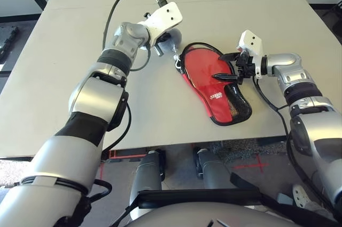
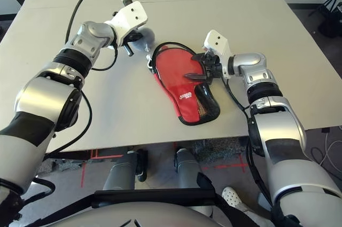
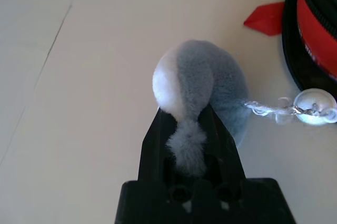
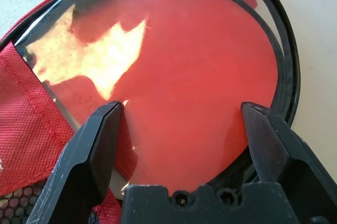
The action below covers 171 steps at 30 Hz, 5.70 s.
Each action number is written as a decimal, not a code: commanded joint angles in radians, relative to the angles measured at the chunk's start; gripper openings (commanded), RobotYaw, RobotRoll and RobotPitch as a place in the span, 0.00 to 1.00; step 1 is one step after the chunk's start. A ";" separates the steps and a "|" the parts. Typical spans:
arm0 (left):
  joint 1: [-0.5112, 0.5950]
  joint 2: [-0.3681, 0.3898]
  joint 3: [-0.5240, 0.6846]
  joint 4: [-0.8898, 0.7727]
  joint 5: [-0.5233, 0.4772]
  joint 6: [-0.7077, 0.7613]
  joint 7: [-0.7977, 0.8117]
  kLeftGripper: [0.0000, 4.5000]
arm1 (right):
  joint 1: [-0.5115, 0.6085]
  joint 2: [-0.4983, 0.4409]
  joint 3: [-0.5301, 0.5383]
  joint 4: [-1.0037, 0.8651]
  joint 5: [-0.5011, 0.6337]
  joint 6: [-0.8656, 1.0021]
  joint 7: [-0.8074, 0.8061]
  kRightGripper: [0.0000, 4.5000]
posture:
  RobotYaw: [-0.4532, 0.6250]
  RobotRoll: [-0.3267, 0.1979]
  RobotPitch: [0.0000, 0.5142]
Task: Store the ping-pong paddle in its case and zip it.
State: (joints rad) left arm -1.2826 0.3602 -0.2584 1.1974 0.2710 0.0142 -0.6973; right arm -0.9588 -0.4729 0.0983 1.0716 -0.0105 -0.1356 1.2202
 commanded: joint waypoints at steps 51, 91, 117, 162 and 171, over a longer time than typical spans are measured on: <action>-0.146 -0.148 0.077 0.133 0.038 -0.057 0.448 0.02 | 0.067 -0.049 0.084 -0.047 -0.079 0.099 0.058 1.00 | 0.36 0.62 0.47; -0.139 -0.508 0.126 0.150 0.044 -0.144 0.399 0.02 | 0.151 -0.057 0.090 -0.175 -0.037 0.172 0.001 1.00 | 0.29 0.62 0.49; -0.155 -0.326 0.138 0.132 0.028 -0.167 0.274 1.00 | 0.144 -0.038 0.091 -0.145 -0.037 0.159 -0.026 1.00 | 0.34 0.62 0.48; 0.452 -0.156 -0.032 -0.493 -0.118 0.094 -0.312 1.00 | 0.052 -0.078 0.078 -0.087 -0.025 0.164 0.011 1.00 | 0.38 0.62 0.43; 0.474 -0.154 -0.072 -0.540 -0.136 0.251 -0.388 1.00 | -0.048 -0.137 0.028 -0.134 0.033 0.221 0.143 1.00 | 0.36 0.62 0.43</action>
State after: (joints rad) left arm -0.8683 0.2061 -0.2507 0.6214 0.1039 0.2036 -1.0471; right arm -0.9940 -0.5922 0.1419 0.9474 0.0071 0.0729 1.3332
